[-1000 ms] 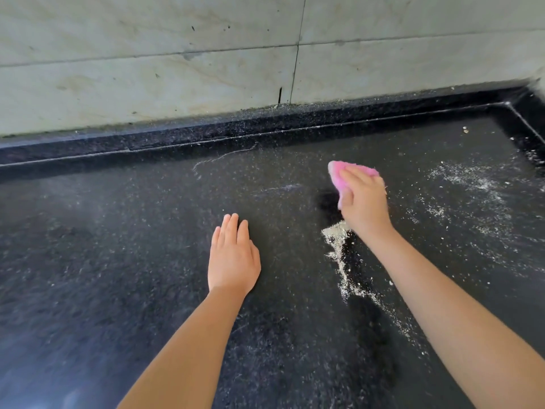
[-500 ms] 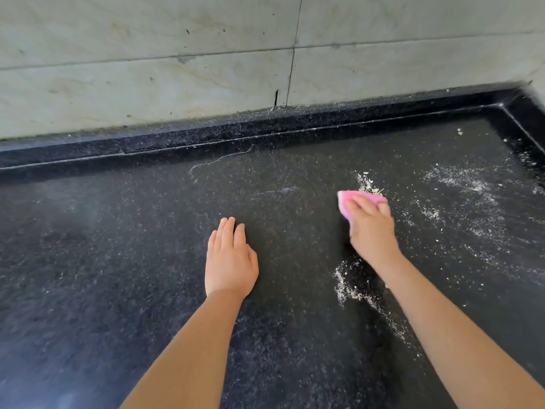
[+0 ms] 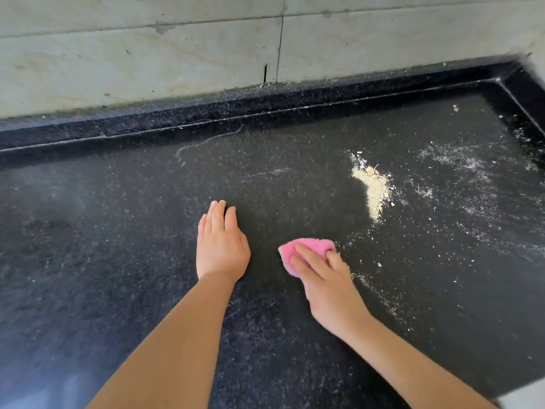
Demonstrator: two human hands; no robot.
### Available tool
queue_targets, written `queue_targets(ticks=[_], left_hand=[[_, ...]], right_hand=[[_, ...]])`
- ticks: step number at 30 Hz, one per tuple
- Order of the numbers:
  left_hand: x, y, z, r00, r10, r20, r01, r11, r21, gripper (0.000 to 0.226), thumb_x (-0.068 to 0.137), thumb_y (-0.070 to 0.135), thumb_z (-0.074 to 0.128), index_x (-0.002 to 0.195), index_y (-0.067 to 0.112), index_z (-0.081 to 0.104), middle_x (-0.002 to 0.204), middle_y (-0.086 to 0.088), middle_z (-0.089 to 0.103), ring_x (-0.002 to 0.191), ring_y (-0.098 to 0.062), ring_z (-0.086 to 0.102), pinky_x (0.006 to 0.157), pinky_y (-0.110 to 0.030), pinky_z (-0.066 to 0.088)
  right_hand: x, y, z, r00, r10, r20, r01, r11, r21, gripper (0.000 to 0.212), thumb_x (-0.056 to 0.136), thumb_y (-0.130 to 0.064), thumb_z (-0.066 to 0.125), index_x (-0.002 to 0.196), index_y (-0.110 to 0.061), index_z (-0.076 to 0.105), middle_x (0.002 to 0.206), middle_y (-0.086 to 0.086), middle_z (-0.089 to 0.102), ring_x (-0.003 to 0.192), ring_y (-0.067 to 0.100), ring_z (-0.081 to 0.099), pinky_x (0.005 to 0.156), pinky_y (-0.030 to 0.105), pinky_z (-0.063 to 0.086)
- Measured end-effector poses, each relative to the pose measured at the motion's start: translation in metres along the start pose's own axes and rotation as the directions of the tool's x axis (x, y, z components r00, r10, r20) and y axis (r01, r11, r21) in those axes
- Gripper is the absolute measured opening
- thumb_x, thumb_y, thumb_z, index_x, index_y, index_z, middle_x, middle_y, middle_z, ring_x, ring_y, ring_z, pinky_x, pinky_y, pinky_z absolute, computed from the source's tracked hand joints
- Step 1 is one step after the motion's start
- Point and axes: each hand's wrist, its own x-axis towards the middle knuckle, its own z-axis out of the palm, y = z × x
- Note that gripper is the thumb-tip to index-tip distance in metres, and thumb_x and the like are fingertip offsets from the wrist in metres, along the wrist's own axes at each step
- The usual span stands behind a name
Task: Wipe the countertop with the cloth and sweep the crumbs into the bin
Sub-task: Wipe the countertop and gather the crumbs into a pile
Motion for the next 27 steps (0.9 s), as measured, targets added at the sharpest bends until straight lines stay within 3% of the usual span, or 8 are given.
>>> queue_targets(ticks=[2, 6, 10, 12, 14, 19, 23, 27], left_hand=[[0.000, 0.000, 0.000, 1.000, 0.000, 0.008, 0.000, 1.000, 0.012, 0.044, 0.095, 0.011, 0.031, 0.138, 0.000, 0.032, 0.150, -0.014, 0.022, 0.141, -0.025, 0.010, 0.115, -0.033, 0.003], [0.000, 0.001, 0.000, 1.000, -0.003, 0.011, 0.002, 1.000, 0.021, 0.044, 0.095, 0.012, 0.032, 0.137, 0.000, 0.032, 0.150, -0.014, 0.022, 0.141, -0.025, 0.009, 0.115, -0.033, 0.004], [0.000, 0.001, 0.000, 1.000, -0.001, 0.004, 0.001, 1.000, 0.019, 0.044, 0.094, 0.010, 0.033, 0.137, -0.001, 0.032, 0.149, -0.016, 0.024, 0.140, -0.026, 0.011, 0.115, -0.034, 0.005], [0.000, 0.002, 0.000, 1.000, -0.001, 0.005, 0.001, 1.000, 0.020, 0.044, 0.094, 0.009, 0.034, 0.136, -0.002, 0.033, 0.148, -0.017, 0.025, 0.140, -0.027, 0.012, 0.115, -0.034, 0.006], [0.000, 0.002, 0.001, 1.000, -0.002, 0.004, 0.002, 1.000, 0.024, 0.043, 0.094, 0.008, 0.034, 0.136, -0.003, 0.034, 0.148, -0.018, 0.025, 0.140, -0.028, 0.013, 0.115, -0.035, 0.007], [0.000, 0.001, 0.002, 1.000, 0.006, -0.008, -0.006, 1.000, 0.027, 0.042, 0.093, 0.006, 0.035, 0.133, -0.005, 0.036, 0.146, -0.019, 0.028, 0.139, -0.030, 0.016, 0.115, -0.036, 0.009], [0.000, 0.000, 0.004, 0.999, 0.020, -0.034, -0.019, 0.999, 0.034, 0.041, 0.093, 0.005, 0.036, 0.132, -0.006, 0.038, 0.145, -0.021, 0.030, 0.138, -0.031, 0.018, 0.114, -0.038, 0.011], [-0.003, 0.003, 0.003, 1.000, 0.003, -0.025, 0.000, 0.994, 0.105, 0.043, 0.094, 0.008, 0.034, 0.137, 0.000, 0.033, 0.148, -0.016, 0.025, 0.140, -0.026, 0.013, 0.114, -0.039, 0.003]], right_hand=[[0.007, 0.025, -0.003, 0.996, 0.083, 0.021, -0.083, 0.996, -0.037, 0.073, 0.047, 0.007, 0.076, 0.110, -0.015, 0.047, 0.111, 0.005, 0.065, 0.085, 0.028, 0.043, 0.051, 0.040, 0.049], [0.035, 0.081, -0.018, 0.950, 0.312, -0.031, -0.314, 0.946, -0.080, 0.054, 0.061, 0.017, 0.059, 0.112, 0.000, 0.059, 0.114, 0.017, 0.062, 0.095, 0.042, 0.052, 0.077, 0.039, 0.039], [0.041, 0.063, -0.039, 0.951, 0.161, -0.263, -0.184, 0.981, -0.067, 0.039, 0.067, 0.006, 0.044, 0.100, 0.004, 0.064, 0.101, 0.018, 0.067, 0.095, 0.027, 0.049, 0.081, 0.031, 0.029], [0.025, 0.028, -0.039, 0.975, 0.084, -0.205, -0.086, 0.996, -0.002, 0.042, 0.071, -0.001, 0.037, 0.106, -0.005, 0.059, 0.105, 0.012, 0.065, 0.091, 0.030, 0.051, 0.079, 0.035, 0.038], [-0.003, -0.007, -0.029, 0.996, -0.011, -0.086, 0.015, 0.999, 0.051, 0.040, 0.071, -0.004, 0.041, 0.107, -0.013, 0.054, 0.110, 0.003, 0.061, 0.088, 0.024, 0.045, 0.064, 0.035, 0.048], [-0.052, -0.016, -0.006, 0.997, -0.067, 0.029, 0.066, 0.997, 0.048, 0.059, 0.057, -0.003, 0.075, 0.109, -0.016, 0.050, 0.118, -0.003, 0.056, 0.085, 0.020, 0.037, 0.054, 0.031, 0.047], [-0.036, 0.044, -0.012, 0.996, 0.054, -0.065, -0.058, 0.997, -0.056, 0.037, 0.075, -0.010, 0.039, 0.111, -0.015, 0.047, 0.116, 0.003, 0.059, 0.078, 0.030, 0.049, 0.065, 0.036, 0.045], [-0.010, 0.101, -0.022, 0.981, 0.196, -0.013, -0.196, 0.970, -0.146, 0.051, 0.077, -0.015, 0.025, 0.112, -0.005, 0.060, 0.112, 0.013, 0.065, 0.078, 0.041, 0.058, 0.069, 0.034, 0.026]])
